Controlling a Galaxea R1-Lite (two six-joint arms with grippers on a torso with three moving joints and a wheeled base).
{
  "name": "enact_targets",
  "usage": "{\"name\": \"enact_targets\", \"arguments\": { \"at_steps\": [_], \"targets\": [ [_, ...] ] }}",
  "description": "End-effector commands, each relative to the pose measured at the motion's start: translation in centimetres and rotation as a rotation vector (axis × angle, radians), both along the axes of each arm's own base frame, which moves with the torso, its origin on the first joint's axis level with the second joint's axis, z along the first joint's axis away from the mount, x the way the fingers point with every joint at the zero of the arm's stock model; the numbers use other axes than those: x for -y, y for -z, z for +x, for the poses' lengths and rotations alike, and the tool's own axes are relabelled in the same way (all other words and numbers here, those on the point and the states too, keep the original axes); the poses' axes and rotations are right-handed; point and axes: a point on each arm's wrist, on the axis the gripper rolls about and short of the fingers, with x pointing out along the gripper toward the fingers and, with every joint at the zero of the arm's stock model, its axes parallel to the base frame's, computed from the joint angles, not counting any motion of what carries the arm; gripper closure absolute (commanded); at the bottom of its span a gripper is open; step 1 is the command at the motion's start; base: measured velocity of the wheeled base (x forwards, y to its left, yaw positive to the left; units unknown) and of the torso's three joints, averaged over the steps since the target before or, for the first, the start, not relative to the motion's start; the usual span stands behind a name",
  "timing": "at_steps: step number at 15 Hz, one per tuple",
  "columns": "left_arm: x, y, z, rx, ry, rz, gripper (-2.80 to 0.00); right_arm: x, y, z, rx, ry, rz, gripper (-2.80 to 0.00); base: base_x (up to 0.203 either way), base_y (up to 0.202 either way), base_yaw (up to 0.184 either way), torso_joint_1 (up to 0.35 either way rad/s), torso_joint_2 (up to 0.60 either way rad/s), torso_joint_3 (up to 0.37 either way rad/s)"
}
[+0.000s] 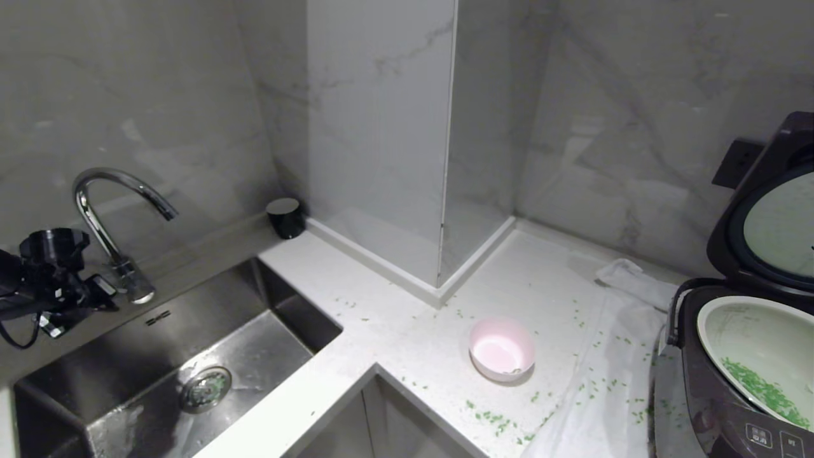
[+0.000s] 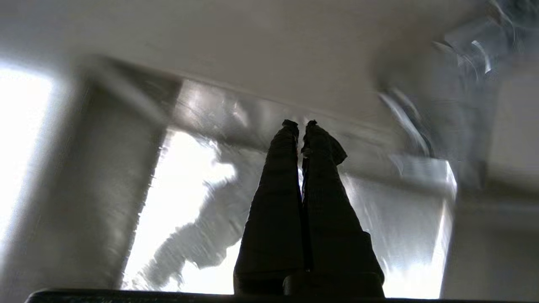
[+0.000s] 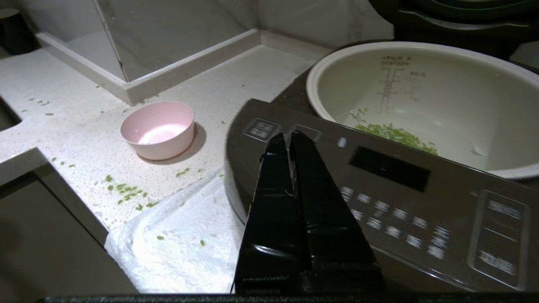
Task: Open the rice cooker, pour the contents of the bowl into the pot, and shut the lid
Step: Turn on the tap
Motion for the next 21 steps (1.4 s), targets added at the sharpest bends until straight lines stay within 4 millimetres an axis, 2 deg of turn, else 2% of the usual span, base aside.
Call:
{"name": "enact_targets", "arguments": {
  "at_steps": [1,5,10,11,14,21],
  "targets": [
    [1.2,-1.0,0.1,0.024,0.027,0.005,0.00,0.0,0.0,0.0,-0.001,0.000,-0.001,0.00,0.000,0.000,0.000,0.000,0.00,0.000],
    [1.1,-0.8,0.2,0.023,0.027,0.004,0.00,0.0,0.0,0.0,-0.001,0.000,-0.001,0.00,0.000,0.000,0.000,0.000,0.00,0.000],
    [1.3,-1.7,0.0,0.038,0.029,0.004,0.00,0.0,0.0,0.0,-0.001,0.000,0.001,0.00,0.000,0.000,0.000,0.000,0.00,0.000],
    [1.4,-1.7,-0.1,0.028,0.032,0.003,-2.80,0.0,0.0,0.0,-0.001,0.000,0.000,0.00,0.000,0.000,0.000,0.000,0.00,0.000],
    [1.5,-2.1,0.3,0.032,0.037,0.007,-2.80,0.0,0.0,0.0,-0.001,0.000,-0.001,0.00,0.000,0.000,0.000,0.000,0.00,0.000],
    [0.6,-1.1,1.4,0.031,0.005,0.029,-2.80,0.0,0.0,0.0,-0.001,0.000,-0.001,0.00,0.000,0.000,0.000,0.000,0.00,0.000]
  ]
}}
